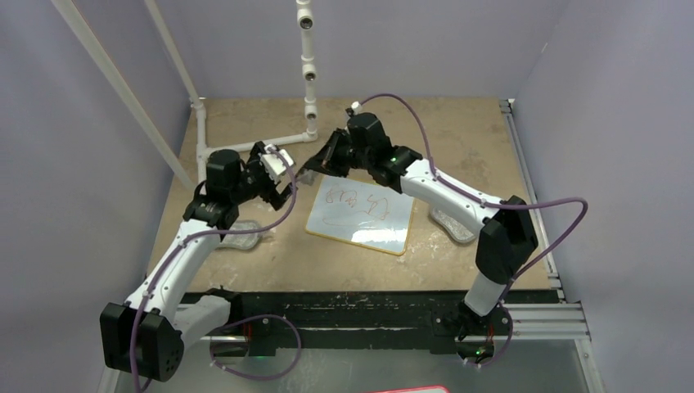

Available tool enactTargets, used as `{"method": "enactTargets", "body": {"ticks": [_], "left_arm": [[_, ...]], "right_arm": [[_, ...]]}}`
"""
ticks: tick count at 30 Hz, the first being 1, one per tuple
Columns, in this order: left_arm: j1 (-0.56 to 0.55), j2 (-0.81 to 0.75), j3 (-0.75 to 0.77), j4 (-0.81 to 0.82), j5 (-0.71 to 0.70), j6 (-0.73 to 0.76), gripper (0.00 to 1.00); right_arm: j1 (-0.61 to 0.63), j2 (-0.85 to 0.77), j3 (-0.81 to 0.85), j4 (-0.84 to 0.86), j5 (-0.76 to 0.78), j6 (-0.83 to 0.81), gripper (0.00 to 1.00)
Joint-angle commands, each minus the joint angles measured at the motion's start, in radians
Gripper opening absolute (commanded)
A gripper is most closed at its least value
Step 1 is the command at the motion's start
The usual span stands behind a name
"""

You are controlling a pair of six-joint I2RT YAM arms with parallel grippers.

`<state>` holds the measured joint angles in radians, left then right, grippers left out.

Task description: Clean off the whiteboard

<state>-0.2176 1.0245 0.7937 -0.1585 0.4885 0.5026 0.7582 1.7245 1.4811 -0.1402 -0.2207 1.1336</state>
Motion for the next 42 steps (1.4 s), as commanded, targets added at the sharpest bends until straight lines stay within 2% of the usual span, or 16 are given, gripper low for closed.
{"method": "enactTargets", "body": {"ticks": [1, 4, 6, 12, 17, 23, 28, 32, 36, 42], "left_arm": [[-0.003, 0.051, 0.064, -0.117, -0.061, -0.138, 0.95], [-0.003, 0.106, 0.089, -0.166, -0.071, -0.200, 0.99], [-0.003, 0.148, 0.093, -0.168, -0.076, -0.235, 0.99], [-0.004, 0.285, 0.072, -0.112, -0.035, -0.320, 0.97], [-0.026, 0.452, 0.096, -0.071, -0.075, -0.363, 0.85], [-0.079, 0.610, 0.152, -0.043, -0.108, -0.399, 0.75], [-0.129, 0.724, 0.199, -0.049, -0.169, -0.395, 0.56], [-0.142, 0.779, 0.210, -0.056, -0.200, -0.384, 0.44], [-0.155, 0.807, 0.212, -0.076, -0.226, -0.354, 0.37], [-0.172, 0.827, 0.213, -0.099, -0.228, -0.316, 0.26]], "right_arm": [[-0.075, -0.094, 0.047, -0.400, 0.190, -0.300, 0.00], [-0.127, -0.164, 0.000, -0.644, 0.344, -0.395, 0.00], [-0.173, -0.222, -0.048, -0.739, 0.415, -0.437, 0.00], [-0.267, -0.293, -0.182, -0.796, 0.408, -0.528, 0.00], [-0.277, -0.180, -0.228, -0.656, 0.242, -0.559, 0.00], [-0.294, 0.027, -0.198, -0.533, 0.133, -0.595, 0.00], [-0.330, 0.115, -0.193, -0.463, 0.067, -0.611, 0.00], [-0.338, 0.177, -0.226, -0.388, 0.004, -0.626, 0.00], [-0.338, 0.259, -0.226, -0.308, -0.050, -0.608, 0.00], [-0.307, 0.378, -0.157, -0.066, -0.127, -0.467, 0.00]]}}
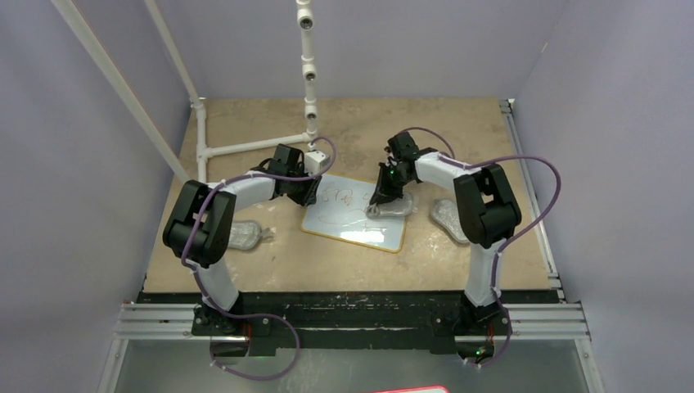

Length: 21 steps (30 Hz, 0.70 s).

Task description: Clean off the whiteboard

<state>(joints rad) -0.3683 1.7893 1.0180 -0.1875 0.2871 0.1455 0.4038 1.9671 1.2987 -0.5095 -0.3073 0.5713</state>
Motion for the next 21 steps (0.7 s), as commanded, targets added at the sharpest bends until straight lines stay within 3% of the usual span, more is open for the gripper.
{"method": "enactTargets", "body": {"ticks": [1, 6, 9, 11, 17, 21], "left_arm": [[-0.021, 0.062, -0.017, -0.073, -0.026, 0.048, 0.25], [-0.021, 0.058, -0.039, -0.082, -0.033, 0.078, 0.19], [-0.021, 0.055, -0.039, -0.094, -0.041, 0.080, 0.13], [-0.020, 0.048, -0.050, -0.090, -0.049, 0.084, 0.10], [-0.020, 0.046, -0.078, -0.084, -0.076, 0.114, 0.01], [-0.020, 0.050, -0.086, -0.084, -0.082, 0.130, 0.00]], "right_arm": [[0.069, 0.162, 0.058, 0.332, -0.043, 0.117, 0.00], [0.189, 0.351, 0.322, 0.366, -0.005, 0.191, 0.00], [0.194, 0.409, 0.396, 0.337, -0.016, 0.230, 0.00], [0.168, 0.374, 0.339, 0.331, 0.018, 0.225, 0.00], [0.050, 0.081, -0.111, 0.427, 0.086, 0.178, 0.00], [0.055, 0.036, -0.207, 0.480, 0.126, 0.164, 0.00]]}}
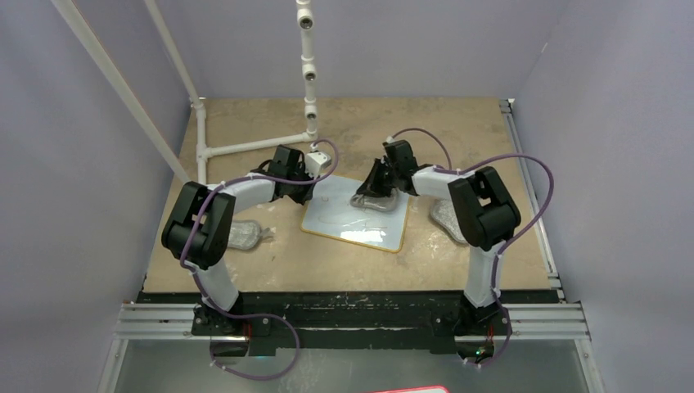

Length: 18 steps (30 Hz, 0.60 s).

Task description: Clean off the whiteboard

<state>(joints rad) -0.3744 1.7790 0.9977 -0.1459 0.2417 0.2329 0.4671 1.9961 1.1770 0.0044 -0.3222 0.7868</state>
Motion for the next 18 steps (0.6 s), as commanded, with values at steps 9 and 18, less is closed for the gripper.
{"method": "enactTargets", "body": {"ticks": [9, 18], "left_arm": [[-0.014, 0.056, -0.041, -0.148, -0.036, 0.036, 0.00], [-0.014, 0.048, -0.047, -0.146, -0.038, 0.037, 0.00]], "right_arm": [[0.201, 0.292, 0.301, -0.126, 0.071, 0.007, 0.00], [-0.009, -0.090, -0.310, 0.001, 0.102, -0.015, 0.00]]}}
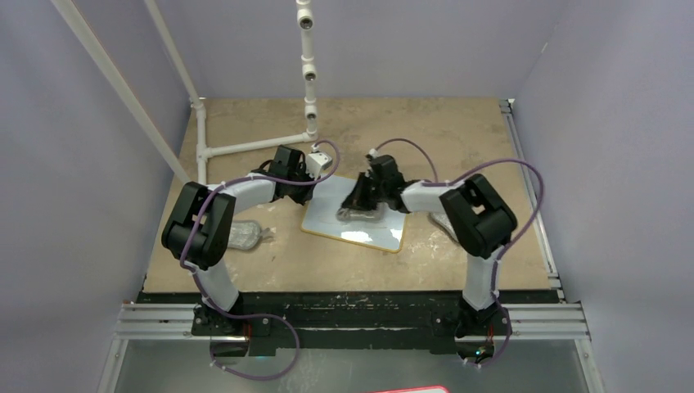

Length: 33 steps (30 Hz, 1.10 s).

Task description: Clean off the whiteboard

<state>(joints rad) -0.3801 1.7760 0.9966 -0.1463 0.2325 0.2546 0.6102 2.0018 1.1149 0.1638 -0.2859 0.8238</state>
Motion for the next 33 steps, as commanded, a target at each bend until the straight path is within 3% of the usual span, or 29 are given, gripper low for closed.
{"method": "enactTargets", "body": {"ticks": [1, 6, 13, 15, 24, 29, 33], "left_arm": [[-0.008, 0.050, -0.048, -0.146, -0.032, 0.017, 0.00], [-0.008, 0.043, -0.051, -0.148, -0.029, 0.016, 0.00], [-0.008, 0.040, -0.048, -0.160, -0.017, 0.009, 0.00], [-0.008, 0.040, -0.045, -0.162, -0.017, 0.011, 0.00], [-0.007, 0.024, -0.050, -0.171, -0.013, 0.025, 0.00], [-0.006, 0.012, -0.057, -0.171, -0.017, 0.031, 0.00], [-0.006, 0.005, -0.068, -0.167, -0.008, 0.024, 0.00]], "right_arm": [[-0.175, -0.130, -0.283, -0.143, 0.076, -0.061, 0.00], [-0.148, -0.092, -0.227, -0.123, 0.104, -0.058, 0.00], [0.078, 0.200, 0.223, -0.237, 0.106, -0.021, 0.00], [0.088, 0.216, 0.249, -0.239, 0.071, 0.007, 0.00], [-0.144, -0.009, -0.108, -0.200, 0.118, -0.041, 0.00], [-0.145, -0.150, -0.283, -0.229, 0.163, -0.088, 0.00], [-0.047, -0.133, -0.344, -0.129, 0.070, -0.058, 0.00]]}}
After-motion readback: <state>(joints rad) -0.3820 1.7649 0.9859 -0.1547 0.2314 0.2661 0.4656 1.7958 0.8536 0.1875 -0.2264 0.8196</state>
